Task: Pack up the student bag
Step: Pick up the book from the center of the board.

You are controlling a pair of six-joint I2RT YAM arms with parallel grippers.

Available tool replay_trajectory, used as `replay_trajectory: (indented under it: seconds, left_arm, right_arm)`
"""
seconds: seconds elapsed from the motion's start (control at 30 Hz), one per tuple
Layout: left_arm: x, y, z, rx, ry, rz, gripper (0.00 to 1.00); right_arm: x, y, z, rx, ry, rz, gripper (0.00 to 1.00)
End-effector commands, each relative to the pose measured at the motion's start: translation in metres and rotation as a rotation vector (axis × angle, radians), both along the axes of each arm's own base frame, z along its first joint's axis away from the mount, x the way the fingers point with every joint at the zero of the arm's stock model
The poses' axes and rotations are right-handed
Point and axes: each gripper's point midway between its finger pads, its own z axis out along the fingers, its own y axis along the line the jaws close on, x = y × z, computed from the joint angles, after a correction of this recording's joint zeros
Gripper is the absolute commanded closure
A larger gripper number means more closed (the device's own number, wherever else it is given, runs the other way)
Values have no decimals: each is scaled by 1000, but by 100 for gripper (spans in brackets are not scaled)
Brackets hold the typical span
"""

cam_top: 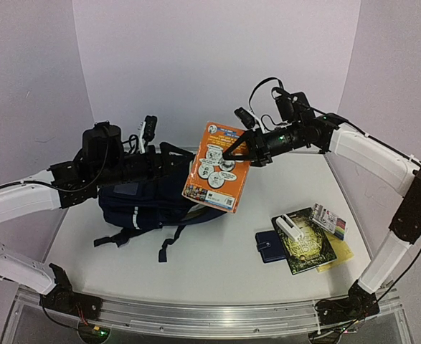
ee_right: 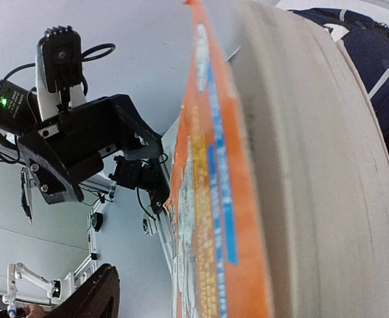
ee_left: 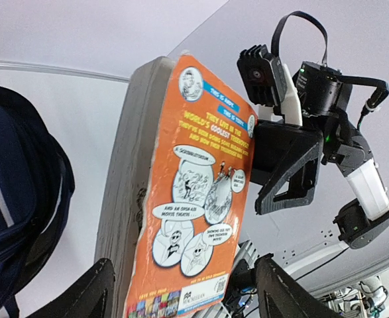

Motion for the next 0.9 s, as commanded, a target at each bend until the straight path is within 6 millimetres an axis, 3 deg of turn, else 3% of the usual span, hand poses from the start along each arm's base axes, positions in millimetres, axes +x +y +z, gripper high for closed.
replay_trajectory:
  seconds: [0.0,0.27,0.5,0.67,0.73,0.8,0.87]
  left_arm:
    - [-1,24,-1,26,30,72,25]
    - [-8,11,-21,91,68,-17,15]
    - [-14,-17,-27,157,54,-191,1]
    - [-21,-41,-26,112,51,-319,0]
    - [-29,-47,-19,55,36,-378,6]
    - [-38,-52,-8,-17,10,-441,19]
    - [-46,-55,-3,-64,1,-496,38]
  right_arm:
    - [2,-6,60,94,-210,-7,100]
    - [-1,-1,46,97,-123,23,100]
    - [-30,-2,41,136,-50,128,100]
    - [-53,1,42,162,-10,207,100]
    - [-58,2,44,169,-9,226,100]
    - [-61,2,47,177,-11,236,100]
    - [-62,3,50,185,-11,244,100]
